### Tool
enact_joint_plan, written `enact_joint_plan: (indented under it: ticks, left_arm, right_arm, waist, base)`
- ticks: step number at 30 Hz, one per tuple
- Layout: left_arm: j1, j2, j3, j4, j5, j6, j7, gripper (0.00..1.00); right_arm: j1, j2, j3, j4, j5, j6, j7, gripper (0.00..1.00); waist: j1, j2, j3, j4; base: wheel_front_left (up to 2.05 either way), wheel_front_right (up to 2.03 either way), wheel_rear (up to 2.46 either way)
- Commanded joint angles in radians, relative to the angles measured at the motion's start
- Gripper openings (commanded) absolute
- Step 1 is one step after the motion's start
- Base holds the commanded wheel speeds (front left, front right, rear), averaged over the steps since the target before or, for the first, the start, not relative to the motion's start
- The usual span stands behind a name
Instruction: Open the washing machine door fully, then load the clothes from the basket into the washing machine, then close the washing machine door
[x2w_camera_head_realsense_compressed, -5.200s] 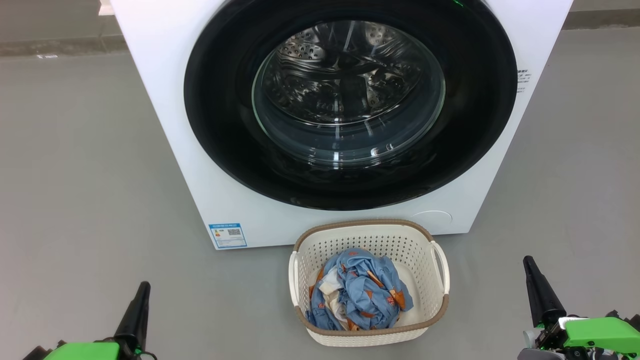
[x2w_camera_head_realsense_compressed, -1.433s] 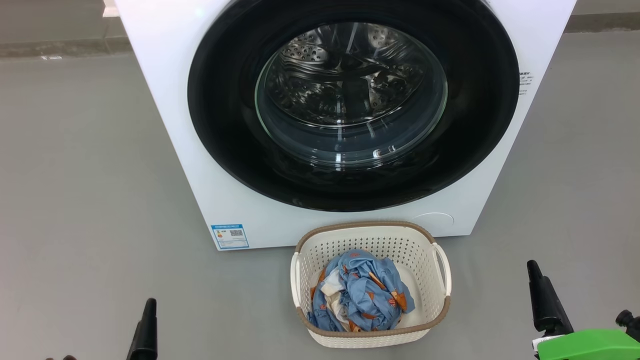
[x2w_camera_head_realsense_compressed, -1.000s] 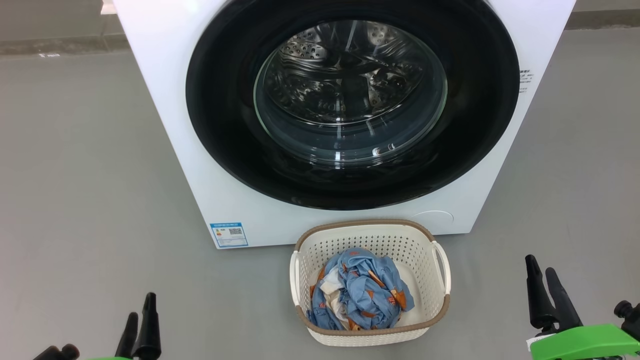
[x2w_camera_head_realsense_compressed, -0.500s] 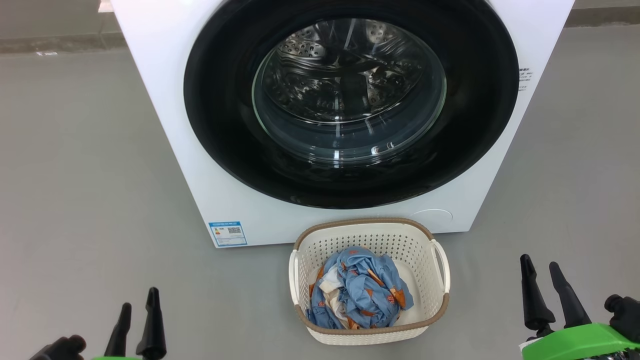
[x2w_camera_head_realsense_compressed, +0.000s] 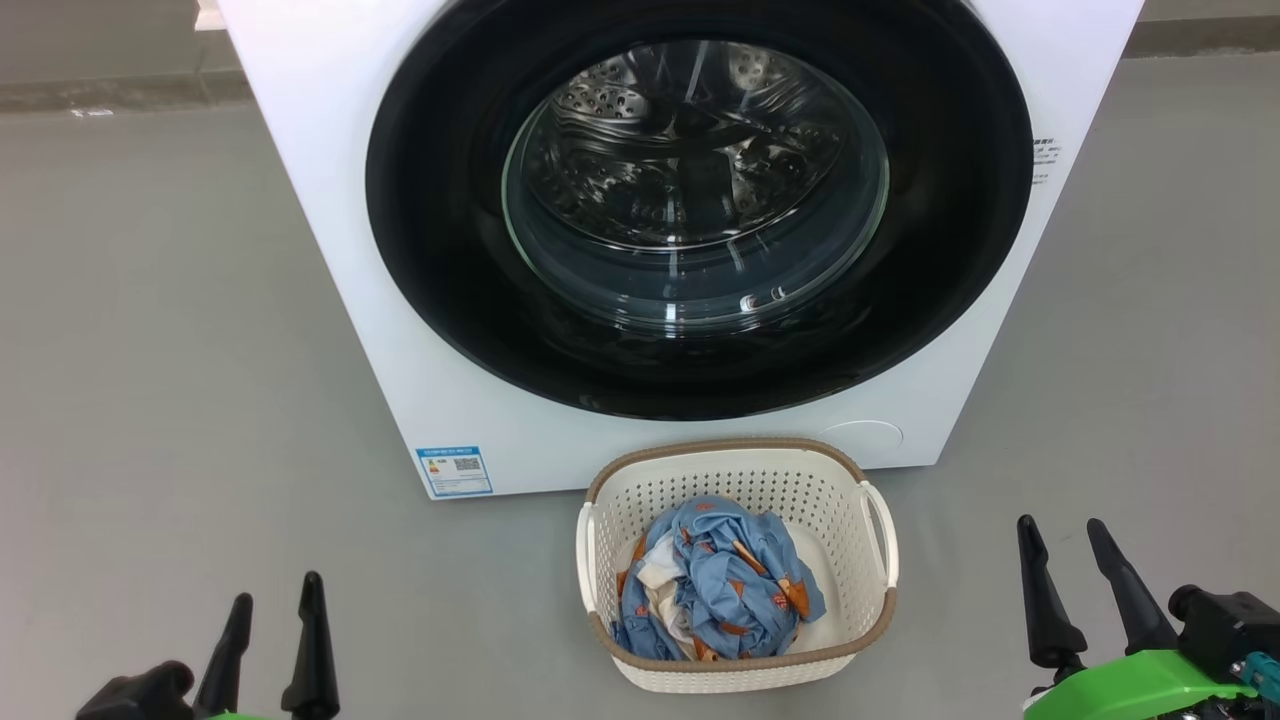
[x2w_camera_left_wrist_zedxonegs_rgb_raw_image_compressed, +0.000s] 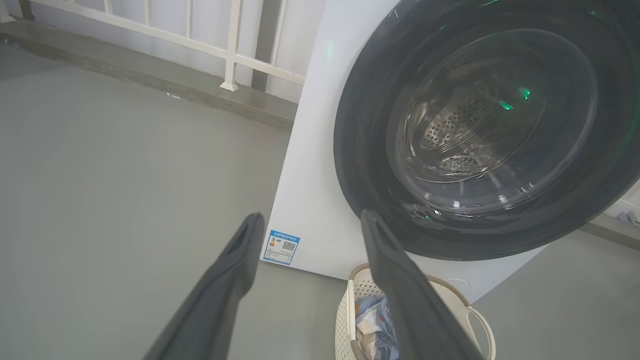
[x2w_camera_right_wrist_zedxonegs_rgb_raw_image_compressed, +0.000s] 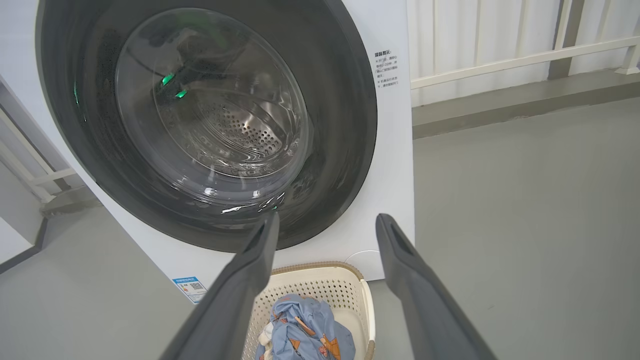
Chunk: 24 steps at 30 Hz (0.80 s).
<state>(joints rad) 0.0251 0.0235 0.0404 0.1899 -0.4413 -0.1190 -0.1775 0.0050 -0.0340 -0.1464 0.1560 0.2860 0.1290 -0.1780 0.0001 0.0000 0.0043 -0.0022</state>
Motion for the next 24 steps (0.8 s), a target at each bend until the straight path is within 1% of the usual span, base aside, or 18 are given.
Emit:
enact_joint_plan:
  ticks: [1, 8, 9, 18, 24]
  left_arm:
    - [-0.008, 0.02, 0.026, -0.027, 0.04, 0.0, -0.015, 1.0]
    - [0.0, 0.022, 0.028, -0.026, 0.144, 0.006, -0.036, 1.0]
    - [0.0, 0.022, 0.028, -0.026, 0.144, 0.006, -0.036, 1.0]
    - [0.014, 0.025, 0.033, -0.032, 0.258, 0.016, -0.062, 1.0]
    - [0.021, 0.026, 0.04, -0.03, 0.32, 0.016, -0.08, 1.0]
  right_arm:
    - [-0.006, -0.013, 0.017, -0.023, -0.039, 0.001, -0.015, 1.0]
    - [0.0, -0.014, 0.015, -0.003, -0.12, 0.002, -0.035, 1.0]
    - [0.0, -0.014, 0.015, -0.003, -0.12, 0.002, -0.035, 1.0]
    - [0.009, -0.015, 0.01, 0.015, -0.217, 0.002, -0.062, 1.0]
    - [0.013, -0.016, 0.009, 0.024, -0.25, 0.002, -0.079, 1.0]
  waist:
    - [-0.0001, 0.0, -0.001, 0.001]
    - [-0.0001, 0.0, -0.003, 0.0]
    - [-0.0001, 0.0, -0.003, 0.0]
    - [-0.0001, 0.0, -0.011, -0.002]
    - [-0.0001, 0.0, -0.015, -0.005]
  base:
    - [0.0, 0.0, 0.0]
    - [0.0, 0.0, 0.0]
    - [0.0, 0.0, 0.0]
    - [0.0, 0.0, 0.0]
    - [0.0, 0.0, 0.0]
